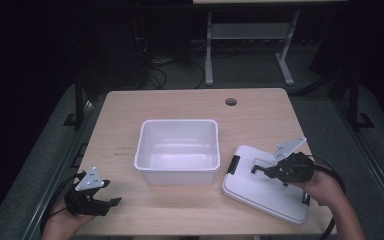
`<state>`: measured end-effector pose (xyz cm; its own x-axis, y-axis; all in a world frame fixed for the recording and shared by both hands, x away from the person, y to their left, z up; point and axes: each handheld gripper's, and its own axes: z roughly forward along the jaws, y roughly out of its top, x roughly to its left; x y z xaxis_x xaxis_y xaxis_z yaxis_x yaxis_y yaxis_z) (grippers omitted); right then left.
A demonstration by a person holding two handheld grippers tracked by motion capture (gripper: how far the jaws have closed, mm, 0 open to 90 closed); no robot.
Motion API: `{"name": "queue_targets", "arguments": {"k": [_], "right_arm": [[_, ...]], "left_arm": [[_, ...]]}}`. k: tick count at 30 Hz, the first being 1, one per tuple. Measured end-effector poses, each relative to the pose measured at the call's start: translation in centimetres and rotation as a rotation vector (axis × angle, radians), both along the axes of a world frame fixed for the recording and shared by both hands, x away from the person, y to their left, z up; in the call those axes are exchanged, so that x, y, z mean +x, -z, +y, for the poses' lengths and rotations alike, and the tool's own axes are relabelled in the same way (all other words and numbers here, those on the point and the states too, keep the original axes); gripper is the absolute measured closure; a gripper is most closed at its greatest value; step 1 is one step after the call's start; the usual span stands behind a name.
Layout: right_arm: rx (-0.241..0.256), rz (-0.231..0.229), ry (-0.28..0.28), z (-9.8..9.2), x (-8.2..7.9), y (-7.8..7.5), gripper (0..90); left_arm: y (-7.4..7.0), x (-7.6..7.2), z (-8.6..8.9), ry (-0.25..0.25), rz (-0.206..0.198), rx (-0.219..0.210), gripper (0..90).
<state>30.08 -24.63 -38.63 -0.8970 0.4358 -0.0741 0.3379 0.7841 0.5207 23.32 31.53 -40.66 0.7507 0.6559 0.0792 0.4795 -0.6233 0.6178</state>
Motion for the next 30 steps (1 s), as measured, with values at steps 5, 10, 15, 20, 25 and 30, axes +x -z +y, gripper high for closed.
{"name": "queue_targets", "arguments": {"k": [5, 10, 15, 20, 25, 30], "right_arm": [[0.002, -0.005, 0.004, -0.1, -0.1, -0.5, 83.7], [-0.001, -0.013, -0.001, -0.1, 0.0, -1.2, 83.8], [0.006, -0.021, -0.005, 0.0, -0.1, -2.0, 83.8], [0.013, -0.033, -0.011, 0.0, -0.3, -2.8, 83.8], [0.007, -0.040, -0.005, -0.2, -0.3, -3.3, 83.8], [0.002, -0.036, -0.013, -0.3, -0.5, -3.7, 83.8]], "left_arm": [[0.1, 0.1, 0.1, 0.003, 0.005, 0.004, 28.6], [0.1, 0.1, 0.1, -0.001, 0.004, -0.003, 28.1], [0.0, 0.0, 0.2, 0.001, 0.003, -0.004, 27.8], [0.0, 0.1, 0.2, 0.002, 0.008, -0.002, 27.8], [0.0, 0.1, 0.2, 0.002, 0.011, -0.006, 27.4], [0.1, 0.1, 0.1, 0.004, 0.009, -0.013, 27.0]]}}
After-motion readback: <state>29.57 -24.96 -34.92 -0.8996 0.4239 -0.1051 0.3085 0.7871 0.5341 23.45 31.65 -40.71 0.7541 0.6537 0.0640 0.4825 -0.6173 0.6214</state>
